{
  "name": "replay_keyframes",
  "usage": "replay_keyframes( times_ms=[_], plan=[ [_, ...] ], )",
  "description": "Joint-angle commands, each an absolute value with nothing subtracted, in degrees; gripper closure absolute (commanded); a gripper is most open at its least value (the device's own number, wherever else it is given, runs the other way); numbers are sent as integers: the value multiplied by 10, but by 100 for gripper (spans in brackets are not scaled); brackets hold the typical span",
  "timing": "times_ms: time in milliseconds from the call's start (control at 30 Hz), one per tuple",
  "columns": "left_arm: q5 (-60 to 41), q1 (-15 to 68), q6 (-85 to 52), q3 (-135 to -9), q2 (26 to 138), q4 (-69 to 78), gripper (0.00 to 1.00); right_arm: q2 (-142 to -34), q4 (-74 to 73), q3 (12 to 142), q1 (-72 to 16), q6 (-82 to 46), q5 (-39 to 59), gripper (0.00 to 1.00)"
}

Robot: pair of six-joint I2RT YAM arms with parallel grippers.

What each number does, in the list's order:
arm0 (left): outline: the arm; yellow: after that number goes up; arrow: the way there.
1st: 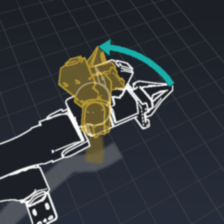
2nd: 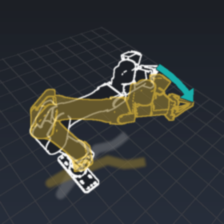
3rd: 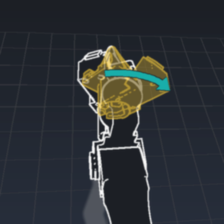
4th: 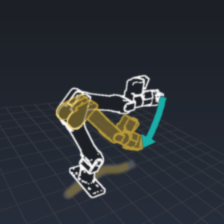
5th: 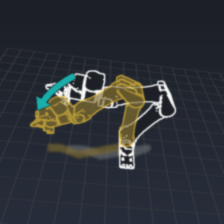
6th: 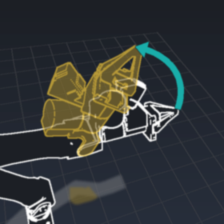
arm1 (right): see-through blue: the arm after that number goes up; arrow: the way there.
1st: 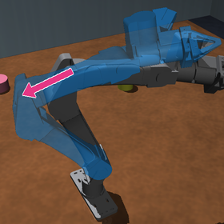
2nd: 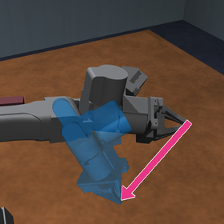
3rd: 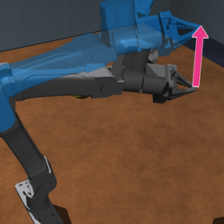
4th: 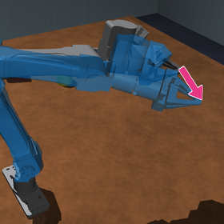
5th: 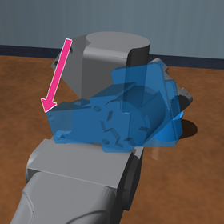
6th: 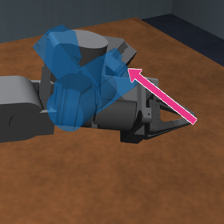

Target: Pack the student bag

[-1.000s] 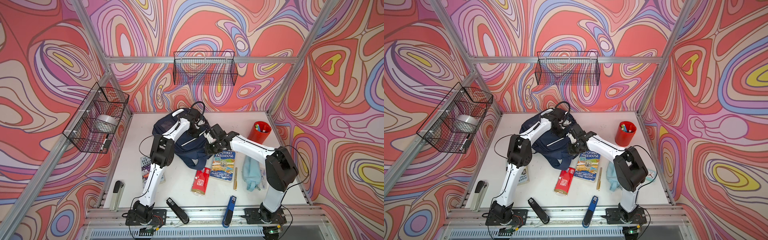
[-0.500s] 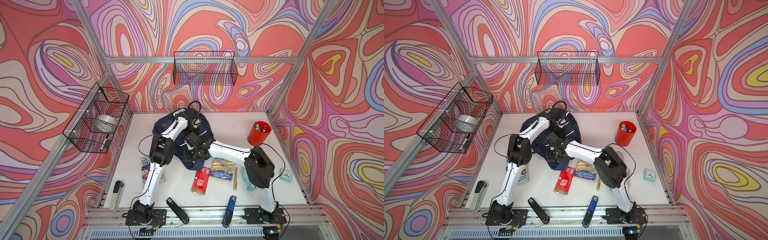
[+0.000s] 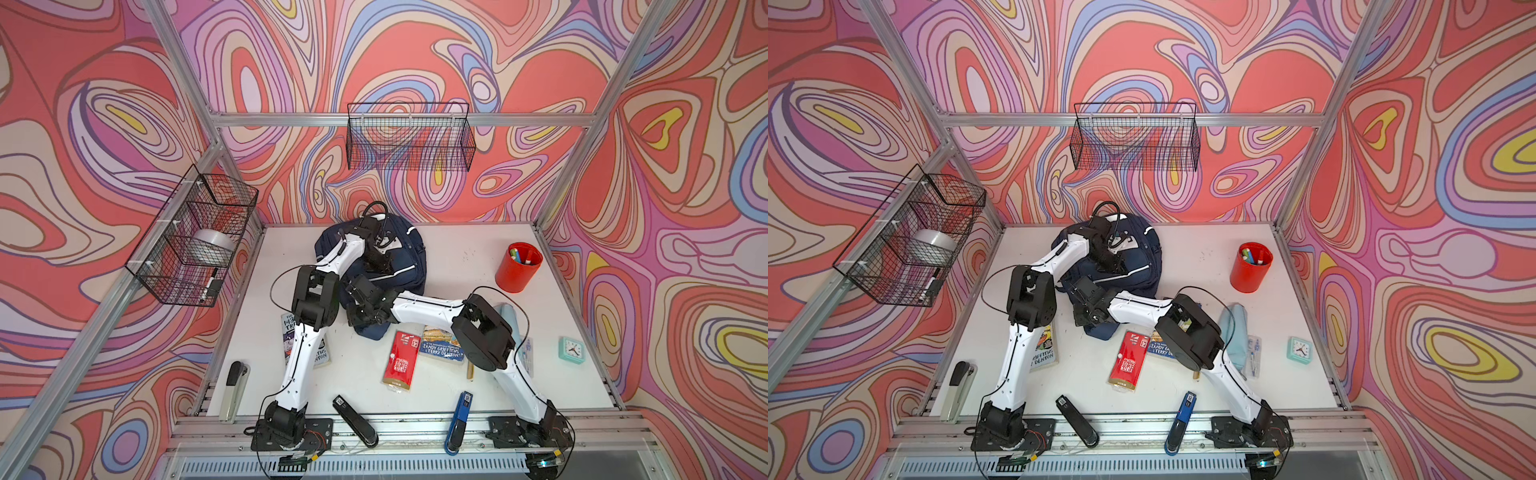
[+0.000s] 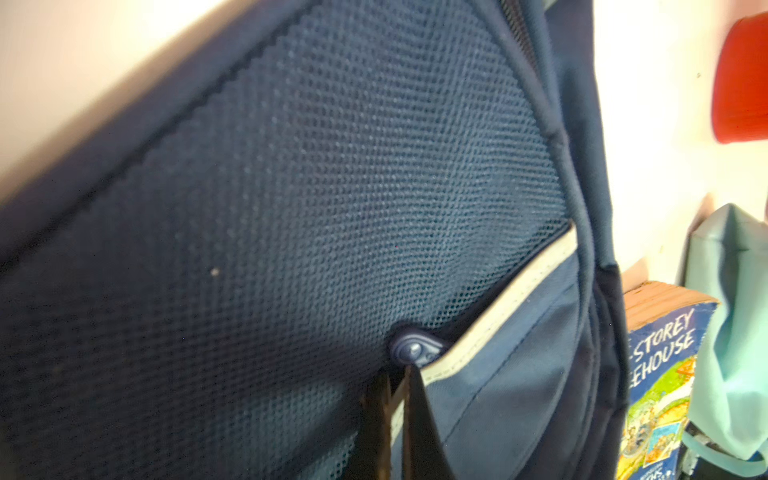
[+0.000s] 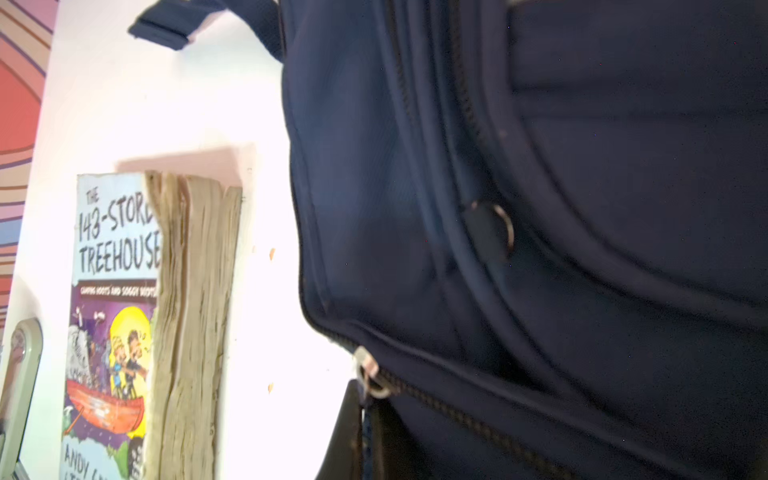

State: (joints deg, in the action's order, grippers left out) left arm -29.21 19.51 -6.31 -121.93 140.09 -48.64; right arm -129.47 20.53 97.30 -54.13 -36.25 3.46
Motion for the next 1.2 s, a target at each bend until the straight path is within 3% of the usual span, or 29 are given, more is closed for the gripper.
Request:
replay_keyframes(
  times_ms=[0, 200, 300, 400, 533, 800, 900, 1167],
  plan=[
    [-268, 187, -93, -1148, 1369, -460, 95, -1231, 181, 904, -551, -355, 46, 100],
    [-218, 193, -48, -1117, 1280, -509, 69, -1122, 123, 767, -536, -359, 49, 100],
    [-228, 208, -39, -1082, 1259, -509, 64, -1105, 163, 756, -527, -317, 32, 100],
    [-234, 203, -116, -1001, 1214, -455, 64, -1099, 123, 723, -505, -315, 83, 100],
    [-306, 125, -255, -880, 1118, -313, 66, -1119, 113, 730, -502, -328, 117, 97],
    [-292, 108, -256, -823, 1007, -304, 66, -1117, 90, 731, -501, -350, 164, 83],
    [-246, 114, -224, -806, 991, -329, 67, -1104, 95, 725, -499, -356, 146, 93],
    [-219, 130, -200, -763, 976, -321, 77, -1127, 100, 744, -497, -351, 159, 100]
  ],
)
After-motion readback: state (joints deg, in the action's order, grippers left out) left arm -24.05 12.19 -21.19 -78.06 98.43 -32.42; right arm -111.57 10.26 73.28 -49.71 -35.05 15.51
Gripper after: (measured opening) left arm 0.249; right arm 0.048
